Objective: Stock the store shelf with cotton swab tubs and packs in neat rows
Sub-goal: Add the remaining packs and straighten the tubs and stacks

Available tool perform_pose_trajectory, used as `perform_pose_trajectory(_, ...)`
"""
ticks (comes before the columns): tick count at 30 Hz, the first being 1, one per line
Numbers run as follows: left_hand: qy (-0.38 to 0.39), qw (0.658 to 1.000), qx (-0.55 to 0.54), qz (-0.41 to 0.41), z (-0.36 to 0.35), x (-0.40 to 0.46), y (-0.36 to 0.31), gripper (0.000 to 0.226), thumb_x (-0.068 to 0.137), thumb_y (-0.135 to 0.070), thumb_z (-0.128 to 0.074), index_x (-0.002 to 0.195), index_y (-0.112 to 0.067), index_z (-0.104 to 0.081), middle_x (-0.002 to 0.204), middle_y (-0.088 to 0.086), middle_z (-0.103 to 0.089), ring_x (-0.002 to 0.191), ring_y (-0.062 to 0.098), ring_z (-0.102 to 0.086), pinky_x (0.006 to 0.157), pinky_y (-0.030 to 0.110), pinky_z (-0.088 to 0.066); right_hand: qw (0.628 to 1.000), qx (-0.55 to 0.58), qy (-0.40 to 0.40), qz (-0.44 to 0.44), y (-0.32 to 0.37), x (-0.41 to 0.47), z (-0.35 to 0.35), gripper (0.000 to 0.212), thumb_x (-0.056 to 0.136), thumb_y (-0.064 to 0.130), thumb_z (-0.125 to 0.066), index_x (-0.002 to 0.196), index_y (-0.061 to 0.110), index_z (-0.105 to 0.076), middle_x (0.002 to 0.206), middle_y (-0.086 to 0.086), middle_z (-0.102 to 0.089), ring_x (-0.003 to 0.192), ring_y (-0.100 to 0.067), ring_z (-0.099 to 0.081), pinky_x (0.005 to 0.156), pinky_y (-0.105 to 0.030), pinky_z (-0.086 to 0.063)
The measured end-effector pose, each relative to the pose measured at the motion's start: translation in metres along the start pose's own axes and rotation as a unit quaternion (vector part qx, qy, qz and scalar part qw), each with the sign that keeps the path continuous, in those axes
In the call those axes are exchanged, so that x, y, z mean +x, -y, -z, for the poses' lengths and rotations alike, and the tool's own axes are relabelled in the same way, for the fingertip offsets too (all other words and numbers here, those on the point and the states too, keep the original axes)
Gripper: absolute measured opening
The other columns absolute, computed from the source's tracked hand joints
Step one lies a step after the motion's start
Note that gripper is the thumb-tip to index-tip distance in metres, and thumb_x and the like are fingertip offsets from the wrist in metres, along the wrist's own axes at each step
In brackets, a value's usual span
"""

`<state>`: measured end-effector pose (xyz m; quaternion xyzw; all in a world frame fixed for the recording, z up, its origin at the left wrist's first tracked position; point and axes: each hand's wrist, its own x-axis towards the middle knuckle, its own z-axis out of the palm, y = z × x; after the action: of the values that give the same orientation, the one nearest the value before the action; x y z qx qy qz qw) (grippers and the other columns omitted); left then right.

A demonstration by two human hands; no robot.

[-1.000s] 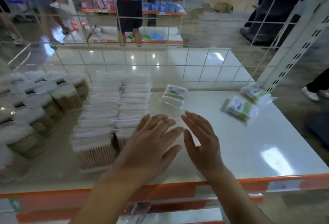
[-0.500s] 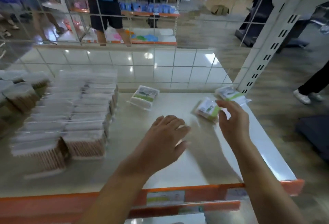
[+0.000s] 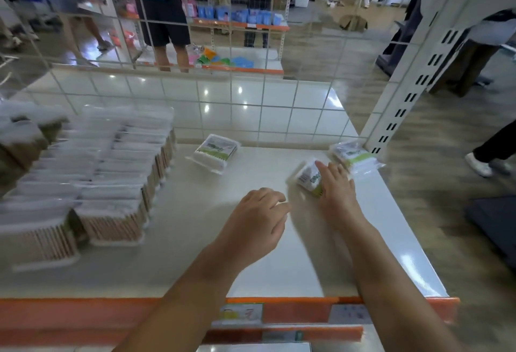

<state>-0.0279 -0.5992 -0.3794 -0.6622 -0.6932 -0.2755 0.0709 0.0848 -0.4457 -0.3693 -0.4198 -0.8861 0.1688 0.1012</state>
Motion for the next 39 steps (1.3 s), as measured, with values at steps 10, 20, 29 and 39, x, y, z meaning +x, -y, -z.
perform_pose_trajectory(10,0.029,0.999,-0.001,-0.042,0.001,-0.001,-0.013,0.026,0.075,-0.007,-0.043,0.084,-0.008,-0.067,0.086,0.005,-0.063,0.079,0.025,-0.058,0.074,0.028,-0.040,0.999,0.012,-0.001,-0.041,0.002,0.004,-0.004,0.061,0.092,0.020,-0.050,0.146,0.018,-0.021,0.149,-0.009,-0.024,0.139,-0.025,-0.016,0.109,-0.043,-0.019)
perform_pose_trajectory(20,0.046,0.998,0.004,-0.036,0.002,0.000,-0.011,0.029,0.073,-0.007,-0.041,0.083,-0.008,-0.068,0.083,0.004,-0.063,0.077,0.024,-0.058,0.071,0.027,-0.038,0.992,0.089,-0.073,-0.046,0.000,-0.002,0.003,0.049,0.082,-0.004,-0.050,0.126,0.017,-0.047,0.136,-0.004,-0.038,0.133,-0.020,-0.025,0.109,-0.056,0.008)
perform_pose_trajectory(29,0.045,0.999,0.002,-0.015,0.003,0.000,-0.007,0.032,0.071,-0.009,-0.038,0.082,-0.009,-0.069,0.079,0.002,-0.063,0.072,0.024,-0.057,0.068,0.026,-0.037,0.994,0.027,-0.099,-0.040,0.003,-0.004,0.006,0.075,0.081,0.008,-0.059,0.146,0.022,-0.022,0.149,-0.004,-0.025,0.130,-0.025,-0.017,0.104,-0.039,-0.011)
perform_pose_trajectory(39,0.038,0.999,-0.018,0.017,0.000,-0.002,-0.001,0.033,0.071,-0.007,-0.036,0.082,-0.007,-0.067,0.078,0.002,-0.062,0.074,0.022,-0.056,0.069,0.023,-0.036,0.988,0.070,-0.137,-0.020,0.007,-0.008,0.003,0.075,0.071,-0.002,-0.062,0.139,0.014,-0.036,0.135,-0.008,-0.038,0.124,-0.026,-0.023,0.103,-0.038,-0.016)
